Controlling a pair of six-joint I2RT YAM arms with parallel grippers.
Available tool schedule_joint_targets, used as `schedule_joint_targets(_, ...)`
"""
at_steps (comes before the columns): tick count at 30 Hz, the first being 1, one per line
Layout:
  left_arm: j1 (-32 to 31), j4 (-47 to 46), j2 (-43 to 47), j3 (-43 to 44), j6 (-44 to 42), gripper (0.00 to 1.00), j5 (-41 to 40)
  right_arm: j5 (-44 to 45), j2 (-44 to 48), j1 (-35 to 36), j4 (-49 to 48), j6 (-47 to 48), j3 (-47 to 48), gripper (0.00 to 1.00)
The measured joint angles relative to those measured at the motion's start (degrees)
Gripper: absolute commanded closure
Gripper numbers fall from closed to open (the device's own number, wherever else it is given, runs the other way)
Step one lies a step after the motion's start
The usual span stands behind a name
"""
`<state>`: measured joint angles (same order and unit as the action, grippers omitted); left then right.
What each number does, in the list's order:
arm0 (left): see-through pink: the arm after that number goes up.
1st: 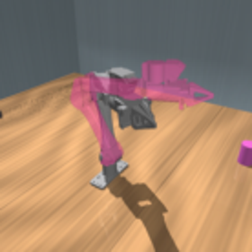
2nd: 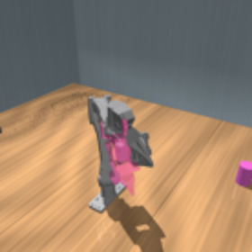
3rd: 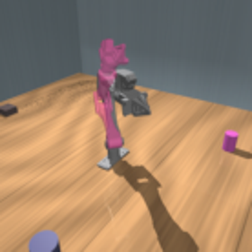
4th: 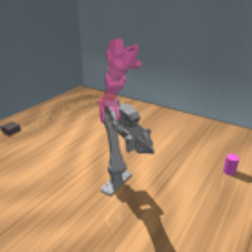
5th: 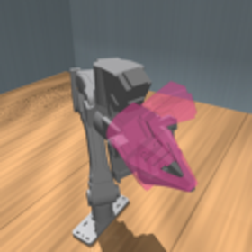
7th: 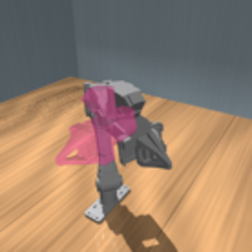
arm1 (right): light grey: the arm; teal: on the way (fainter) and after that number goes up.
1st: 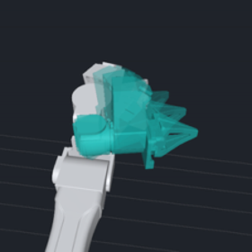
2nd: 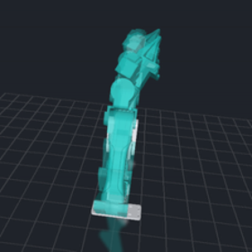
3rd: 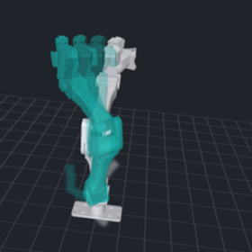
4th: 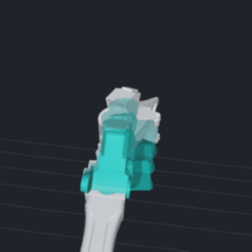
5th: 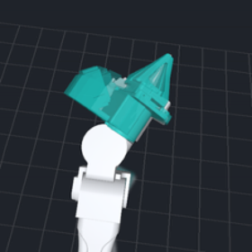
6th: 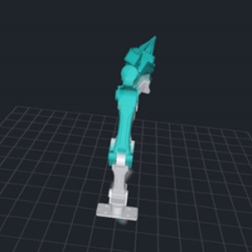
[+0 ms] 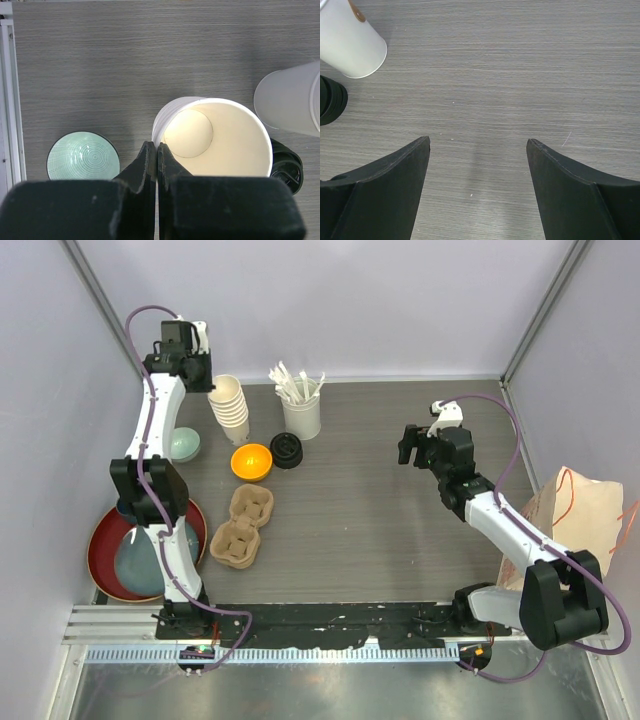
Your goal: Pack the takeout coffee
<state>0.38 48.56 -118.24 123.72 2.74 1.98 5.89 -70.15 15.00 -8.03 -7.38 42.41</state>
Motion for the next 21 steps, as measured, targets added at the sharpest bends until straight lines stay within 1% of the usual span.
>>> schedule_joint_targets(7, 0.0, 0.57, 0.0, 0.48, 0.07, 1.0, 0.63, -0.28, -0.96, 0.0, 0.09, 0.09, 0.0, 0.17)
schedule_joint_targets(21, 0.0, 2.73, 0.02, 6.12, 1.99, 1.0, 1.57, -2.62, -1.9, 0.0, 0.61, 0.15, 0.0, 0.16)
